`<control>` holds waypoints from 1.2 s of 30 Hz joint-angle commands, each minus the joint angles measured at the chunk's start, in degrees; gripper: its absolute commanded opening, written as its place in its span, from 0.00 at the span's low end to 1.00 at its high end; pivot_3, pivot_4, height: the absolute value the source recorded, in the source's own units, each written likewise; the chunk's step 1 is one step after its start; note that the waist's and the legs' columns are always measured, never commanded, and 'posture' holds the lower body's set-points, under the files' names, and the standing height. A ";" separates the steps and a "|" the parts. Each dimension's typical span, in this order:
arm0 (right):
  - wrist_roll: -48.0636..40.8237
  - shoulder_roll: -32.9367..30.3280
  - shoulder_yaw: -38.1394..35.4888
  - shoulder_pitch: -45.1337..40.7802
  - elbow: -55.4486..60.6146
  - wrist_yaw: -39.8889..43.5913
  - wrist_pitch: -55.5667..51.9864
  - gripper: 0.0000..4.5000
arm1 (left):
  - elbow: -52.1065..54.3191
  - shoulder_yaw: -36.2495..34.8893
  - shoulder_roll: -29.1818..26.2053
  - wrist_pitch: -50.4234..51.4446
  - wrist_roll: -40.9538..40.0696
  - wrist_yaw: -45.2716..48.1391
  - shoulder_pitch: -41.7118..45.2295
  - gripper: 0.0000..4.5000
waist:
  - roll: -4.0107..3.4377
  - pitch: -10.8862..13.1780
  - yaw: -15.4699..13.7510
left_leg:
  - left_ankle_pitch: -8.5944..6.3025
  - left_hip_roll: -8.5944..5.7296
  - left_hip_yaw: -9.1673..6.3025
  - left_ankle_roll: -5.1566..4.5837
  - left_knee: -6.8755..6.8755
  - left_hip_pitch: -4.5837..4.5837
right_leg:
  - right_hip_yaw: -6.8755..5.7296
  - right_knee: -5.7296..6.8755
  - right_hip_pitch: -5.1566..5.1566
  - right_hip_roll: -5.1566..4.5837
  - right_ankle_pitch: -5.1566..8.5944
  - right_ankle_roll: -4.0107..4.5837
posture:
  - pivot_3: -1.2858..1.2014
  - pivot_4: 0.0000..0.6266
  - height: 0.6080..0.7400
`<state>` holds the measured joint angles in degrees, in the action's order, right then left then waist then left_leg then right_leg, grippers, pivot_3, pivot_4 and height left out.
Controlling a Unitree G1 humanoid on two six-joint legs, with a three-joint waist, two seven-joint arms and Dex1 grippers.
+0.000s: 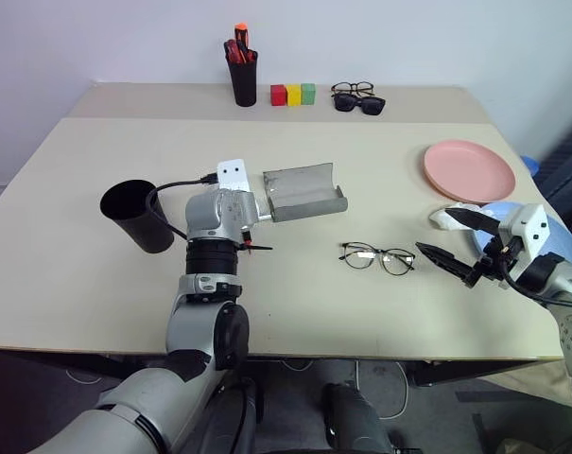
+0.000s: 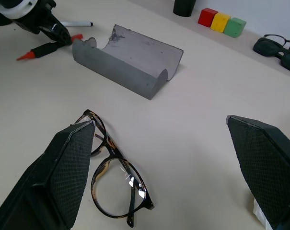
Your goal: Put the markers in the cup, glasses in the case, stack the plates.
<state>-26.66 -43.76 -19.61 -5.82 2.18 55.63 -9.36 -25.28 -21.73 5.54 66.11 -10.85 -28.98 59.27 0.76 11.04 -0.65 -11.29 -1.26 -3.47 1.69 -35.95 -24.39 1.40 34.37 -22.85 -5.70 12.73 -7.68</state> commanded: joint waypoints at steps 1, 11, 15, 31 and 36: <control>-0.93 -0.92 -2.09 0.19 2.41 -0.39 0.04 1.00 | 0.86 -0.06 -0.01 1.37 0.44 -0.11 0.26 0.01 | 0.00 0.00 0.06 | 0.00 0.00 0.00 0.00 0.00 0.00 | 0.00 0.00 0.00 0.00 0.00 0.00 | 0.52 0.24 1.00; -0.52 -0.67 -0.78 -1.32 2.28 -1.13 -0.45 1.00 | 27.17 18.12 -4.39 2.60 -2.81 18.01 -7.77 0.01 | 0.00 0.01 0.09 | 0.01 0.00 0.01 0.02 0.03 -0.04 | 0.01 0.00 -0.05 0.00 -0.05 0.08 | 0.52 0.24 1.00; -0.25 -0.38 0.03 -2.66 1.65 -1.31 -0.25 1.00 | 43.02 30.70 -14.45 -12.90 2.00 27.51 -15.05 0.01 | -0.07 -0.01 0.39 | 0.05 0.02 0.03 0.10 0.11 -0.02 | 0.06 0.02 -0.10 0.00 -0.02 0.23 | 0.52 0.24 1.00; 1.82 2.21 5.26 -10.22 -4.93 -0.24 2.63 1.00 | 38.77 12.13 -24.57 -66.31 15.14 21.10 -33.16 0.01 | -0.10 -0.03 -0.09 | 0.07 0.07 0.08 0.08 0.04 0.00 | 0.07 -0.08 -0.04 0.00 -0.06 0.47 | 0.52 0.24 1.00; 2.14 2.37 5.77 -11.55 -6.59 0.29 3.49 1.00 | 38.64 9.34 -24.91 -67.92 15.83 21.08 -36.33 0.01 | -0.07 -0.03 -0.05 | 0.07 0.06 0.07 0.08 0.02 -0.01 | 0.07 -0.08 -0.02 0.00 -0.07 0.46 | 0.52 0.24 1.00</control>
<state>-24.40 -41.37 -13.18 -16.34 -4.53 55.68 -7.00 12.05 -11.20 -19.21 -0.62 4.44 -7.81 23.42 0.68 11.01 -0.70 -11.22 -1.20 -3.40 1.77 -35.92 -24.39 1.47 34.30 -22.87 -5.70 12.66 -7.22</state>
